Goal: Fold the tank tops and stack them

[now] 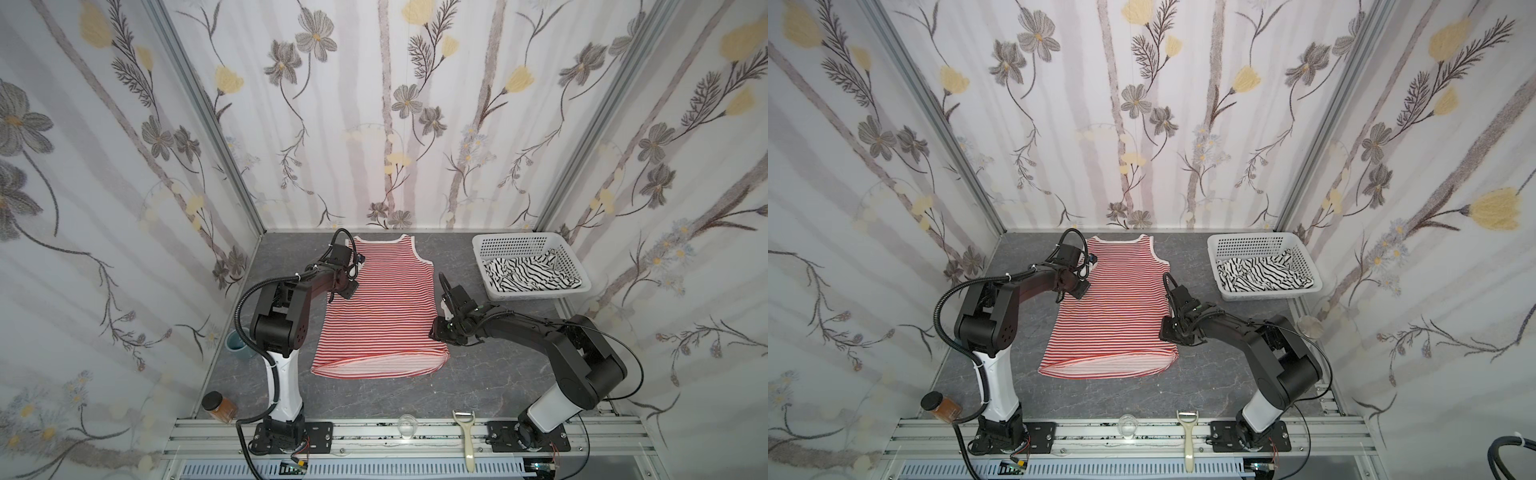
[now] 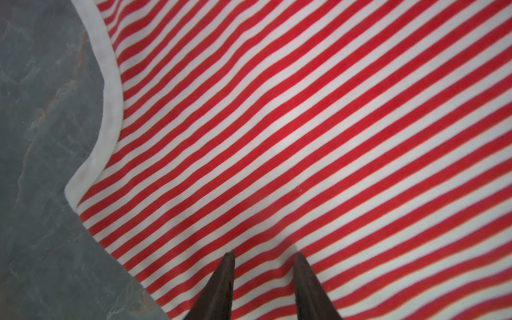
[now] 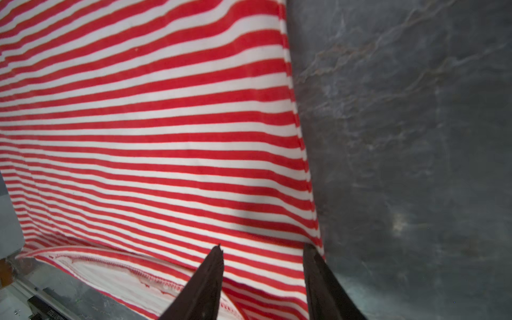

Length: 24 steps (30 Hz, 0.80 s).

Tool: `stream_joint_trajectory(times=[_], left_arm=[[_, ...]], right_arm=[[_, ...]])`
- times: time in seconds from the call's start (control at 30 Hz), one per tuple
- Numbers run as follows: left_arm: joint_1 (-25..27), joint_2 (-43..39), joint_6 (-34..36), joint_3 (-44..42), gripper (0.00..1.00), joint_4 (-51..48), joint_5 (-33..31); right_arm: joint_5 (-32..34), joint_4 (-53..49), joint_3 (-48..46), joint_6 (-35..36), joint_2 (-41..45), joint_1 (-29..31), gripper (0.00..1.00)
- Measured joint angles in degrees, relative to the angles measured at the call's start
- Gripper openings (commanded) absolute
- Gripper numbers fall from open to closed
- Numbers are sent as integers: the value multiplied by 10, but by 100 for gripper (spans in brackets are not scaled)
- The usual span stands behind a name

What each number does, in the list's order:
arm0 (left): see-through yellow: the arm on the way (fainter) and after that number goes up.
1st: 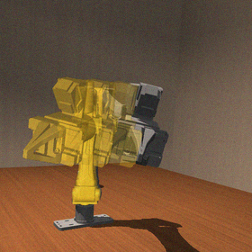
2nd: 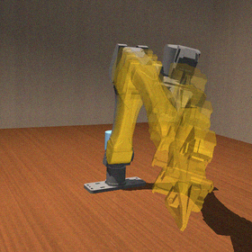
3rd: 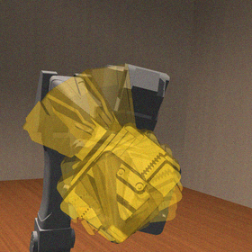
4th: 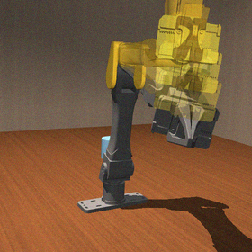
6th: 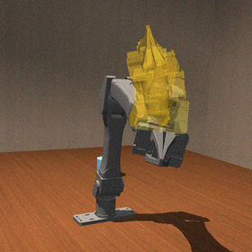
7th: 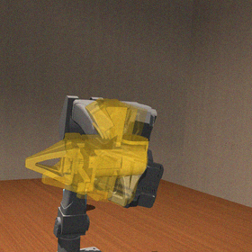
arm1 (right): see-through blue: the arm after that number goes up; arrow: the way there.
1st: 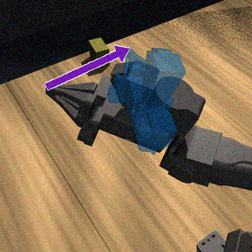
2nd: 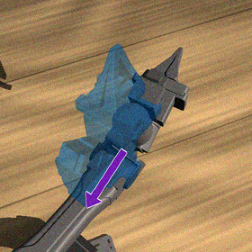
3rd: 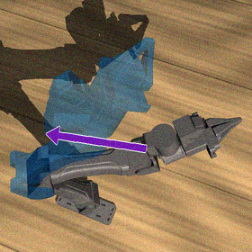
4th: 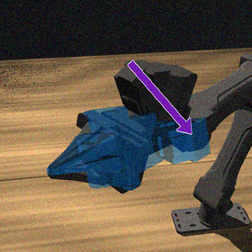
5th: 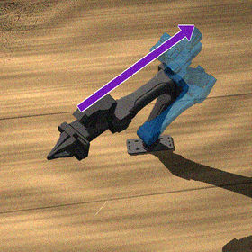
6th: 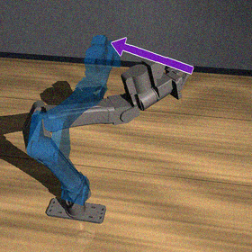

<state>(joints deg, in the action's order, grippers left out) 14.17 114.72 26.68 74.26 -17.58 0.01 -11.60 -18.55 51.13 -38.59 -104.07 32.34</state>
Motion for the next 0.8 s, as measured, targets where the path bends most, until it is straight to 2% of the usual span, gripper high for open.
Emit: stream_joint_trajectory(times=[0.37,0.6,0.7,0.8], left_arm=[[-1,-116,-48,-148,38,-5,7],[15,-202,-55,-217,40,-43,11],[15,-227,-55,-213,41,-49,9],[10,-224,-57,-181,41,-50,7]], right_arm=[[47,-95,210,61,-143,-75,50],[59,-164,408,83,-226,-91,50],[82,-177,414,87,-195,-74,51],[85,-173,372,87,-155,-28,51]])
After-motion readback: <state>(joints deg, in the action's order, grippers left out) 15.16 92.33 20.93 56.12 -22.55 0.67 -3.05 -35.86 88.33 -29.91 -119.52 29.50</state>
